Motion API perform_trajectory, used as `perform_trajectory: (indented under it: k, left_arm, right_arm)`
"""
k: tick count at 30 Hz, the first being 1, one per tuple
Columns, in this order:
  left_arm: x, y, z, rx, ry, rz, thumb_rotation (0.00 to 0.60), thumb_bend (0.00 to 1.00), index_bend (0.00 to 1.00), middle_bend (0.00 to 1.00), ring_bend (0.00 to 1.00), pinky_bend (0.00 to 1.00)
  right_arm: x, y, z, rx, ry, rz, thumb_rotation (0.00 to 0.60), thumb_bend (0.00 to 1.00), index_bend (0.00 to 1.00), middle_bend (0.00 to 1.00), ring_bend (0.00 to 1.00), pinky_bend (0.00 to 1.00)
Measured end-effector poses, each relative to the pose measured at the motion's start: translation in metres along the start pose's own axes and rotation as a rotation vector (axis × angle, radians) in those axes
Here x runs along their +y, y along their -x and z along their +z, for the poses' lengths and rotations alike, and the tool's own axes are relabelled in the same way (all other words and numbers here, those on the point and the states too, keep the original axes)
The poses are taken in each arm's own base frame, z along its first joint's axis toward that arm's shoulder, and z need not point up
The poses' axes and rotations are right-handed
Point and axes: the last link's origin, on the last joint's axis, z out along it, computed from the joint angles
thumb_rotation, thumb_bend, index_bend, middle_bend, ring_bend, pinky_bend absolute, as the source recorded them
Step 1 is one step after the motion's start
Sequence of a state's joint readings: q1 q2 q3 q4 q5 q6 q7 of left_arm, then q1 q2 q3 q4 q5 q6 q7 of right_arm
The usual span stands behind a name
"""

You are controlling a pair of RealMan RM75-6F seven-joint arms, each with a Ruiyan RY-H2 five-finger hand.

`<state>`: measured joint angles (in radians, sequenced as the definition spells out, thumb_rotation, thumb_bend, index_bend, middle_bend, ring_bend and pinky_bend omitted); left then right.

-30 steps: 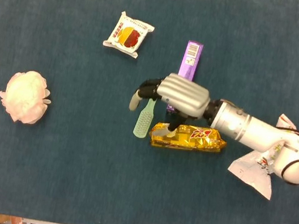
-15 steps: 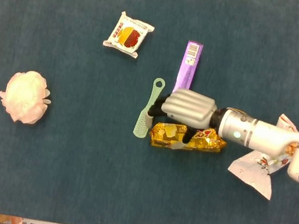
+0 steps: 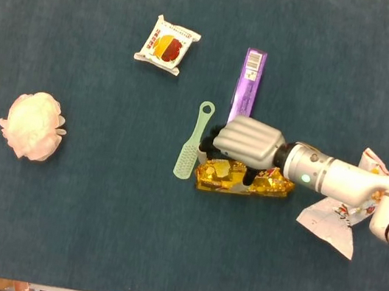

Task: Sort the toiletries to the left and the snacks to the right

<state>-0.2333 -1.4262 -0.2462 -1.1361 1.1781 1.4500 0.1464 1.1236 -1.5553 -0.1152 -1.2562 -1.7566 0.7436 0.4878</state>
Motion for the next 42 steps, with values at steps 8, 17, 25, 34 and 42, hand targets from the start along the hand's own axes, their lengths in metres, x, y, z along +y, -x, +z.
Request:
perform_trajectory:
  k: [8,17,25,34,42]
  left_arm:
    - [-0.003,0.004,-0.002,-0.009,-0.005,-0.003,0.600,0.14,0.42,0.34,0.31,0.46]
    - [-0.005,0.007,-0.003,-0.020,-0.013,-0.009,0.600,0.14,0.42,0.34,0.31,0.46]
    - [-0.008,0.010,-0.005,-0.029,-0.021,-0.008,0.600,0.14,0.42,0.34,0.31,0.46]
    - [-0.007,0.013,-0.006,-0.036,-0.021,-0.010,0.600,0.14,0.42,0.34,0.31,0.46]
    - [-0.007,0.012,-0.006,-0.037,-0.023,-0.008,0.600,0.14,0.42,0.34,0.31,0.46]
  right_arm:
    - [0.001,0.002,0.002,-0.001,0.026,-0.015,0.600,0.00,0.39,0.39,0.29,0.47]
    - [-0.003,0.007,0.002,-0.043,0.021,-0.032,0.600,0.00,0.39,0.41,0.30,0.47]
    - [-0.004,0.006,0.001,-0.018,0.018,-0.024,0.600,0.06,0.40,0.54,0.45,0.62]
    - [-0.002,0.002,-0.004,0.052,0.019,0.015,0.600,0.13,0.45,0.63,0.55,0.73]
    - [0.002,-0.004,-0.009,0.092,0.025,0.049,0.600,0.16,0.46,0.64,0.57,0.74]
